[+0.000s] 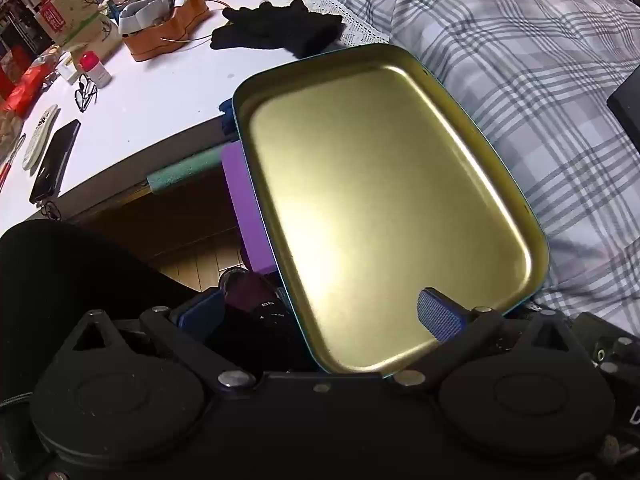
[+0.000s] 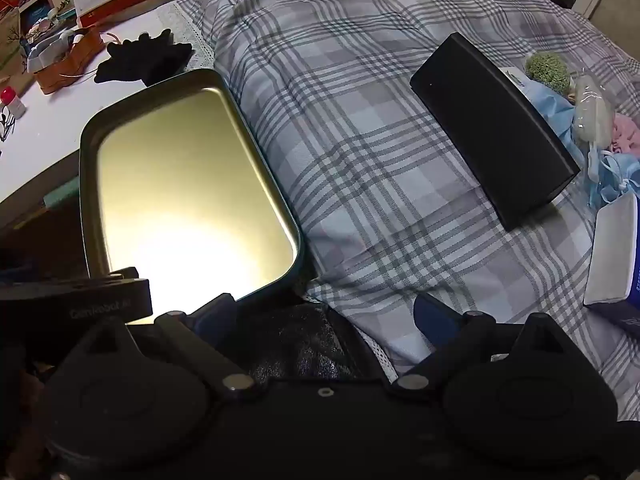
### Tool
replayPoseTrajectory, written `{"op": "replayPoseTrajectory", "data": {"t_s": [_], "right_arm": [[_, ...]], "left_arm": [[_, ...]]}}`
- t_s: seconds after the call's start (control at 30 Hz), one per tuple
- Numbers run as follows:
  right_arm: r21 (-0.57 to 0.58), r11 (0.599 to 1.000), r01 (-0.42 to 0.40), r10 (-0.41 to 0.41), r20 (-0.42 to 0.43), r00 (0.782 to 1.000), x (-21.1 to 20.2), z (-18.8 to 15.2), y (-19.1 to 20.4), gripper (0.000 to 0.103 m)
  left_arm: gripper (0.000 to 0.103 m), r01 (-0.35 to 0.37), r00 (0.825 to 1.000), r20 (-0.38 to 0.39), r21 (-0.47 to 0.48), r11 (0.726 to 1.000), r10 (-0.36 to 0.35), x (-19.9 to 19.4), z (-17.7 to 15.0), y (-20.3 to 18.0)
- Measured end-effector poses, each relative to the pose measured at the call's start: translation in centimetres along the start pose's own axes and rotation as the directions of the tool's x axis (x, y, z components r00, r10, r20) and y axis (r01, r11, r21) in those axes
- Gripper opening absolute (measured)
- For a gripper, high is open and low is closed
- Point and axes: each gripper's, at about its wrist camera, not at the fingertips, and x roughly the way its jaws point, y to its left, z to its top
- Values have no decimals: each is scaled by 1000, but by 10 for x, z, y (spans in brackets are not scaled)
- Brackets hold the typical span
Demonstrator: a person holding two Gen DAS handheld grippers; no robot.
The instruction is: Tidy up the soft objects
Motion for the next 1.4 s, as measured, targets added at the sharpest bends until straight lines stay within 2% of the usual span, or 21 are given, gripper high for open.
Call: {"op": "replayPoseTrajectory", "data": {"t_s": [0.03,1.4], "right_arm": [[0,1000,0,0,-1,1000,1,0,0,96],[3,1000,4,-4,-8,1000,1,1,1,96]], "left_arm": [[100,-16,1000,-1,5,1000,16,0,0,0],[100,-21,999,-29,16,1000,22,7,-5,-3]]}}
